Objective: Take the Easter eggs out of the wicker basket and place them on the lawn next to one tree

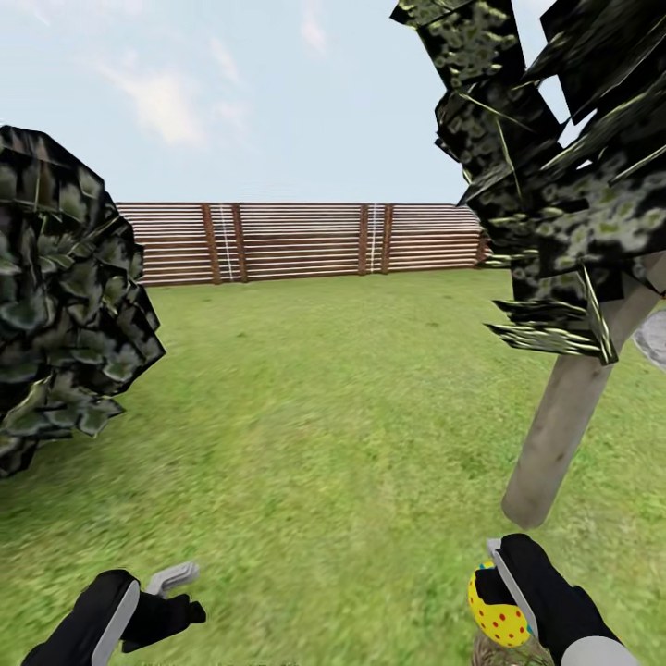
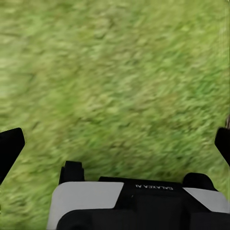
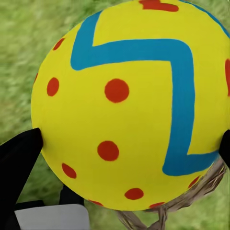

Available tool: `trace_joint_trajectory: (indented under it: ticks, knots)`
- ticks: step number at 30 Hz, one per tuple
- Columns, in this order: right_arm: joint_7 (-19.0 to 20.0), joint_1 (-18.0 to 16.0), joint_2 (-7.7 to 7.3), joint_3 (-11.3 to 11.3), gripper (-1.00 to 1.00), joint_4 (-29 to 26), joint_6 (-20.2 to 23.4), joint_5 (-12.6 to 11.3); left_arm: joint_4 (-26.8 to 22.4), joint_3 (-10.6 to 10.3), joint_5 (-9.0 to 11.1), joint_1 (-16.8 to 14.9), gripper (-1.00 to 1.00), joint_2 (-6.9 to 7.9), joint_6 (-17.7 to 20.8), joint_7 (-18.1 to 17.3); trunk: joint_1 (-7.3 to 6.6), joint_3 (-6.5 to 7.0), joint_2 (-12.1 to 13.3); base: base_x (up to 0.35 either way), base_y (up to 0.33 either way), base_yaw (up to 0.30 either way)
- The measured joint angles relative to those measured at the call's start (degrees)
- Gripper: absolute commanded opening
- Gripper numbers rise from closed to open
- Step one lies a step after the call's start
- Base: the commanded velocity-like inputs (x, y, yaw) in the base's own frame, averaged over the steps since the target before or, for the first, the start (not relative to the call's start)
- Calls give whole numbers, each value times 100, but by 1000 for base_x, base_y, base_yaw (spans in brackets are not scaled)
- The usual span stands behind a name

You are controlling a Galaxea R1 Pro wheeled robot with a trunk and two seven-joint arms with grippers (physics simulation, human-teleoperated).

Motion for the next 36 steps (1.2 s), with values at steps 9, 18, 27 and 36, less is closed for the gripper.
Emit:
trace_joint_trajectory:
  ticks: [9, 18, 27, 36]
  knots:
    - [-1, -2, 0, -1, -100, -9, 0, -2, -7, -2, 0, 0, 100, 3, 0, 0, -198, 162, 361, 0, 0, 291]
    - [-1, 0, 4, 5, -100, -9, 9, -3, -6, -7, 1, 0, 100, 4, 0, 0, -396, 323, 722, 0, 0, 291]
    - [-1, 0, 3, 2, -100, -8, 9, -2, -7, -9, 0, 0, 100, 4, 0, 0, -593, 485, 1084, 0, 0, 291]
    - [8, 2, 1, -1, -100, -10, 10, -11, 1, 8, 10, -2, 100, 26, -223, -9, -638, 522, 1165, 6, 0, 147]
